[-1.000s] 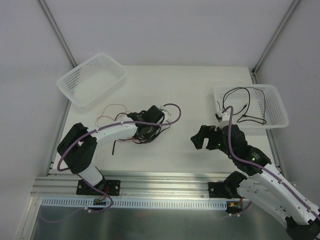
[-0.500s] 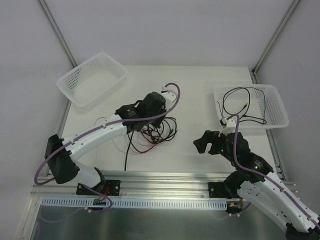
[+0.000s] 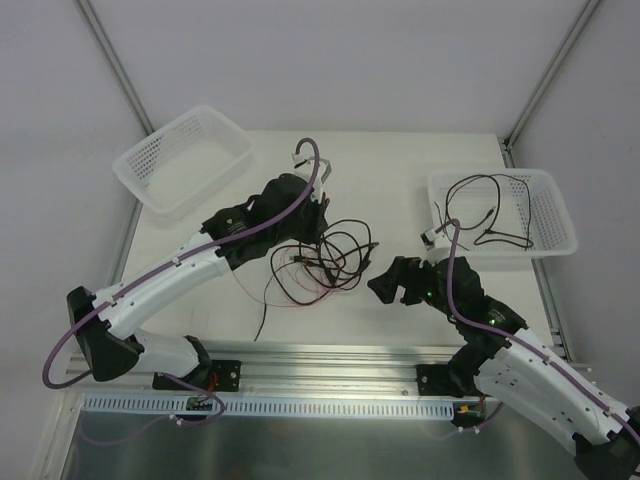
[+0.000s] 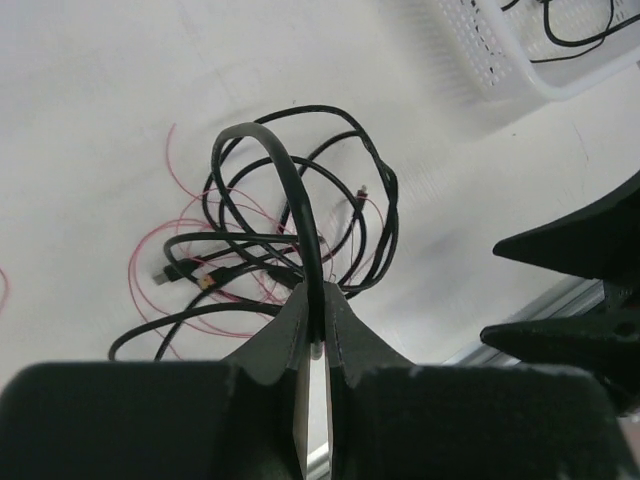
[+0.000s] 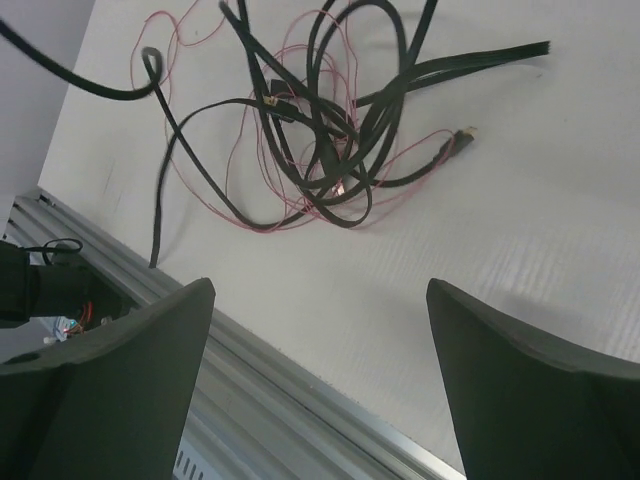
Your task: Untangle the cables
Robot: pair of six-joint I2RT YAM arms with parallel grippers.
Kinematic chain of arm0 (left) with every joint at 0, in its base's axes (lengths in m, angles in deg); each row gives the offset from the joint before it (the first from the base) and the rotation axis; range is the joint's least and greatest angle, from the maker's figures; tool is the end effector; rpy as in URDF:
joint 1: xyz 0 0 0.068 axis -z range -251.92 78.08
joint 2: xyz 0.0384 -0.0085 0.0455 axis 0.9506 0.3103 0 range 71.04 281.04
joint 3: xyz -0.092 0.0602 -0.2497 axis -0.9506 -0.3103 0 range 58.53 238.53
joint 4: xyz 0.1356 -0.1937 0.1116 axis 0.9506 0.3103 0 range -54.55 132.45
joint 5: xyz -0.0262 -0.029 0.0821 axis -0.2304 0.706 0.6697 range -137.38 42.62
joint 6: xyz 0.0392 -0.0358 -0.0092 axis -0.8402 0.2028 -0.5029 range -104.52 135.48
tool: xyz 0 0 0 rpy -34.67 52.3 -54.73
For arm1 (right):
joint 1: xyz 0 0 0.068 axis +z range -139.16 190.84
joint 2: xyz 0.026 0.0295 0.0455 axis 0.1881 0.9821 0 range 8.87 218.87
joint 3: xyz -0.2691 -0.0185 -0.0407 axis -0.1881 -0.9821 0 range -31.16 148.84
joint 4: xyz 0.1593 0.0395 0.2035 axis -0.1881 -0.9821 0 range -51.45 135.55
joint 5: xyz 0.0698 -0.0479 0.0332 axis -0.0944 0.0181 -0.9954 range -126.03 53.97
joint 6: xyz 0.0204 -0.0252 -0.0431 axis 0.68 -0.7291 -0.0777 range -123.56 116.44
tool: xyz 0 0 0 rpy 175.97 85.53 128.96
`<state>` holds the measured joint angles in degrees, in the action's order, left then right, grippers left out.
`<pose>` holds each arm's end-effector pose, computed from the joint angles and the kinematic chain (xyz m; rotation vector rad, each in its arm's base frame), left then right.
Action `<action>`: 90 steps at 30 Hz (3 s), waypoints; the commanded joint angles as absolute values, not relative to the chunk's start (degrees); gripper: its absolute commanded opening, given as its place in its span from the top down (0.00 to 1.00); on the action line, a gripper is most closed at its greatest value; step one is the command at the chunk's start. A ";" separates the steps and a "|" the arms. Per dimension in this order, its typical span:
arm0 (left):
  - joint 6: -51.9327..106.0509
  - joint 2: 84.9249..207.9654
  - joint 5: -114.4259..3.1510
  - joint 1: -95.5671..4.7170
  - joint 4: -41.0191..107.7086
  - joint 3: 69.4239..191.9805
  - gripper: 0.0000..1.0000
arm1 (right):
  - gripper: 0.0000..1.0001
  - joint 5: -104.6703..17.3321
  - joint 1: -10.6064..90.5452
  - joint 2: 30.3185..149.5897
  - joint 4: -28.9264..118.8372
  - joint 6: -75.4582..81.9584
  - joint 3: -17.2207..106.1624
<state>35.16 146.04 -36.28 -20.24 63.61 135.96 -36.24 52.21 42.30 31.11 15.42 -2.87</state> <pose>0.1864 -0.2249 0.3916 0.4467 2.0132 -0.5918 0.1143 0.1007 0.2600 -0.3864 1.9398 0.7048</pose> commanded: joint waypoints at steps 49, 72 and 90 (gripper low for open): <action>76.74 140.81 -22.33 -34.31 68.67 94.91 0.54 | 0.09 -34.62 56.11 37.44 29.20 13.05 -3.04; 66.12 133.54 -19.79 -34.31 73.05 103.42 1.00 | 0.10 -29.88 72.09 73.98 45.28 14.72 10.56; 40.01 132.74 -16.53 -34.57 94.85 148.34 1.00 | 0.36 -26.62 61.48 99.93 45.81 30.09 12.44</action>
